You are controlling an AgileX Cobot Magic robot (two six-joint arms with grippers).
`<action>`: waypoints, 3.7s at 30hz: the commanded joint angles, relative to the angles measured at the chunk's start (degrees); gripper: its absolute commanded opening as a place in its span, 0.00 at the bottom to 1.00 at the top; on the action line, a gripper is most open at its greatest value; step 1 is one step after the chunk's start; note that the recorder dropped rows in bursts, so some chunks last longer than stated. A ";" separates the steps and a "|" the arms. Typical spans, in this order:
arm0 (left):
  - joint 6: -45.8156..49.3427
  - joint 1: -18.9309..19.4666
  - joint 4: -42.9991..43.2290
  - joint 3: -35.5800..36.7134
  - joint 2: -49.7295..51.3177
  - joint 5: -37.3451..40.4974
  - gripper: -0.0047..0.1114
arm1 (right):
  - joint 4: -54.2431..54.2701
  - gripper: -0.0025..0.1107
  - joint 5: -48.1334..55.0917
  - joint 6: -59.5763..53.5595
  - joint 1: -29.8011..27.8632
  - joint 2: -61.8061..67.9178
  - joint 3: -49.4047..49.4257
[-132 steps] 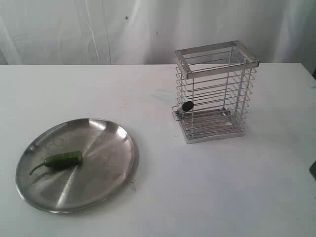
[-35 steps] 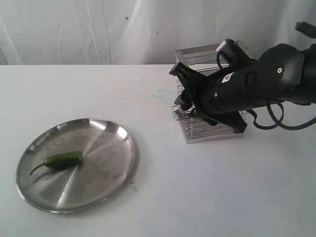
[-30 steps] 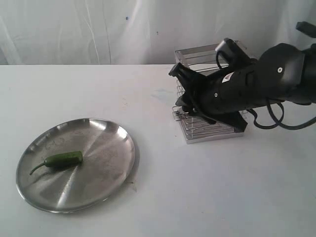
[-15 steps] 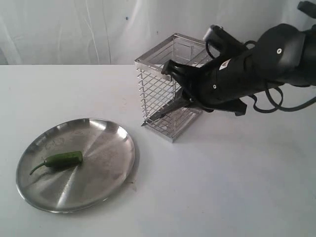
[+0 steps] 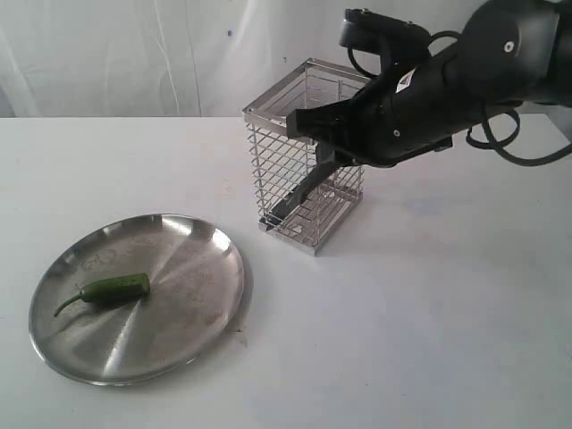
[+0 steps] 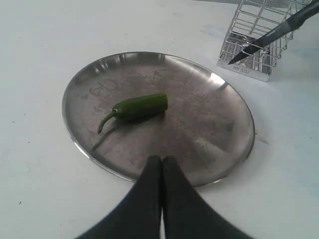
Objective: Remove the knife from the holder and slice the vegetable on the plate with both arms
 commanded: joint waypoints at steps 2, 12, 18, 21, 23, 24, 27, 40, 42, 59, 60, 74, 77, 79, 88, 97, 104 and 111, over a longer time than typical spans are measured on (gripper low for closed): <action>-0.04 0.07 -0.35 0.30 -0.24 -0.11 0.04 | -0.98 0.02 1.75 -5.81 -0.22 -1.58 -1.14; -0.04 0.07 -0.35 0.30 -0.24 -0.11 0.04 | -1.75 0.02 4.62 -6.16 -0.22 -9.38 -1.03; -0.04 0.07 -0.35 0.30 -0.24 -0.11 0.04 | -1.89 0.02 10.69 -6.28 -0.22 -16.74 -0.94; -0.04 0.07 -0.35 0.30 -0.24 -0.11 0.04 | -1.89 0.02 11.04 -6.58 1.03 -21.93 0.42; -0.04 0.07 -0.35 0.30 -0.24 -0.11 0.04 | -1.64 0.02 5.91 -8.50 5.07 -27.51 4.67; -0.04 0.07 -0.35 0.30 -0.24 -0.11 0.04 | -1.64 0.02 2.80 -8.50 7.13 -29.02 6.88; -0.04 0.07 -0.35 0.30 -0.24 -0.11 0.04 | -1.64 0.02 -10.85 -8.34 15.50 -33.13 15.94; -0.04 0.07 -0.35 0.30 -0.24 -0.11 0.04 | -1.64 0.02 -19.83 -8.54 19.93 -32.01 19.91; -0.04 0.07 -0.35 0.30 -0.24 -0.11 0.04 | -1.61 0.02 -20.01 -8.54 19.93 -32.02 19.91; -8.81 0.07 -23.08 -1.91 -0.24 -3.15 0.04 | -0.53 0.02 -27.62 -10.71 25.44 -25.70 19.69; -7.54 0.07 -23.08 -3.10 -0.24 -0.37 0.04 | -0.53 0.02 -28.71 -10.71 25.58 -25.22 19.42; 15.58 0.07 -33.87 -11.86 0.98 6.24 0.04 | -0.28 0.02 -28.71 -7.68 25.58 -23.91 18.60; 48.67 0.07 -58.59 -10.35 10.48 13.46 0.06 | -0.10 0.02 -29.15 -6.76 25.71 -23.91 17.80; 68.79 0.07 -75.51 -9.37 19.26 14.21 0.15 | -0.10 0.02 -29.85 -6.62 26.87 -23.91 16.68; 92.72 0.07 -87.53 -22.87 49.52 9.76 0.22 | 0.02 0.02 -29.48 -5.69 31.40 -23.42 13.55; 94.48 0.07 -87.53 -27.84 54.59 5.37 0.22 | 0.02 0.02 -23.53 -5.69 31.40 -23.44 14.01; 95.28 0.07 -87.53 -27.84 54.59 4.81 0.21 | 0.02 0.02 -17.42 -5.69 31.40 -23.32 15.18; 95.38 0.07 -87.53 -27.84 54.59 4.94 0.21 | 0.02 0.02 -12.76 -5.69 31.40 -23.32 15.18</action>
